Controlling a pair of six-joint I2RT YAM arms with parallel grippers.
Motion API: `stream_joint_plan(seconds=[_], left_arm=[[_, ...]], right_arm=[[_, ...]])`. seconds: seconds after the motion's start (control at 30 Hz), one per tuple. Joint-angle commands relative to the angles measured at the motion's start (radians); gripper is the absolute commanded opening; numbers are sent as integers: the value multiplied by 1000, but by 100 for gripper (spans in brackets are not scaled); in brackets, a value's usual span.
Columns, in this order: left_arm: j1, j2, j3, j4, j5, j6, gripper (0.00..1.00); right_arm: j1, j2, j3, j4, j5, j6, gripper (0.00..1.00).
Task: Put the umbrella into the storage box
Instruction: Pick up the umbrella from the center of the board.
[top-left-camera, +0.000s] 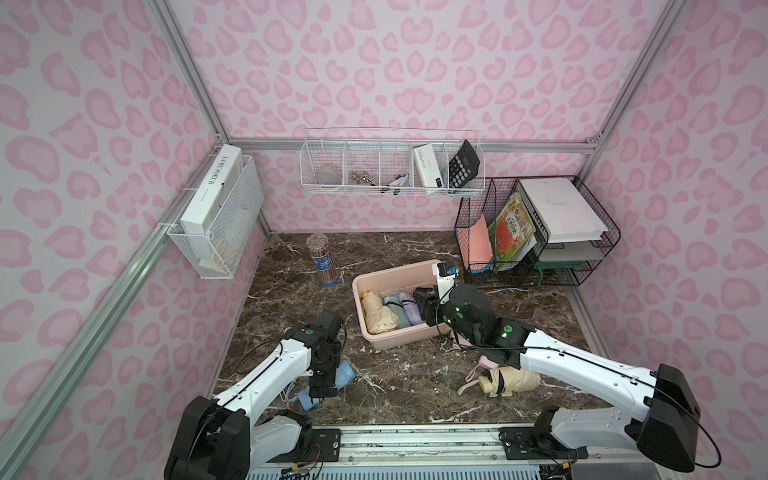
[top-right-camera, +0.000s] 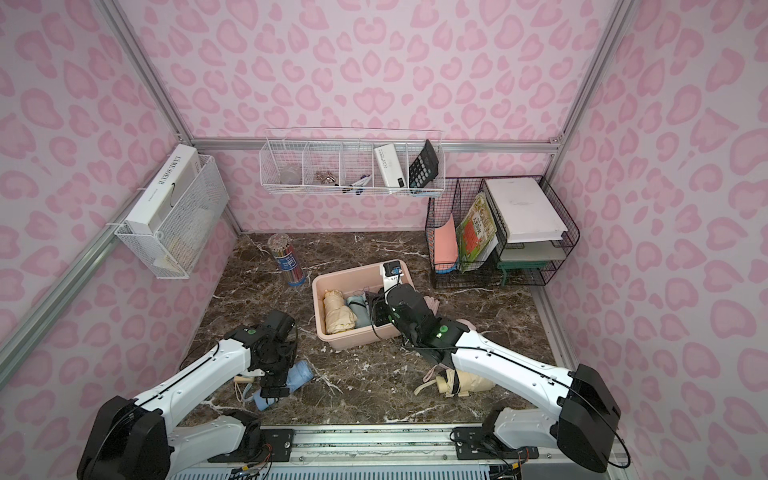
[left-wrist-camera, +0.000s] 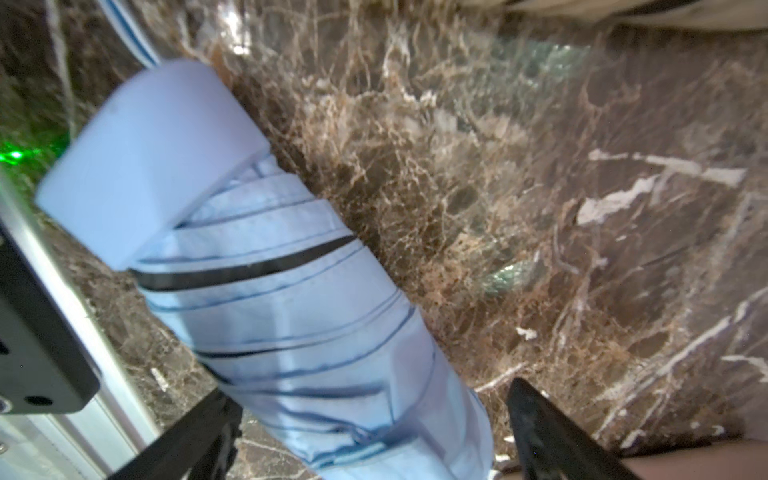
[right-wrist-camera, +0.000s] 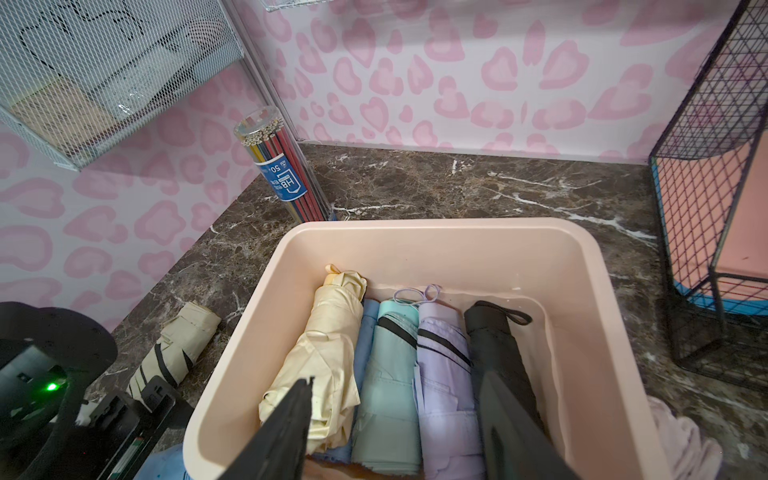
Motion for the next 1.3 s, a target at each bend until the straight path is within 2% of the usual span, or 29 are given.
stream_joint_plan(seconds=[0.0,0.3,0.53,0.7,1.0,1.27], left_arm=[[15,0,-12,-19,0,-55,96],[28,-51,-94,-30,-4,-139,92],[41,-35,-159,38,2,-143,81],[48,-17,-154,47,-8,-119,69],[50,-20,-87,-33,-44,-63,39],[51,-58,-39,-124,-88,-12,22]], right_arm=[[2,-2,-2,-8,10,12,58],[0,7,2,3,-1,8,57],[0,23,12,8,-21,13,56],[0,20,9,8,-20,20,56],[0,16,6,5,-19,24,56],[0,20,8,10,-27,24,56]])
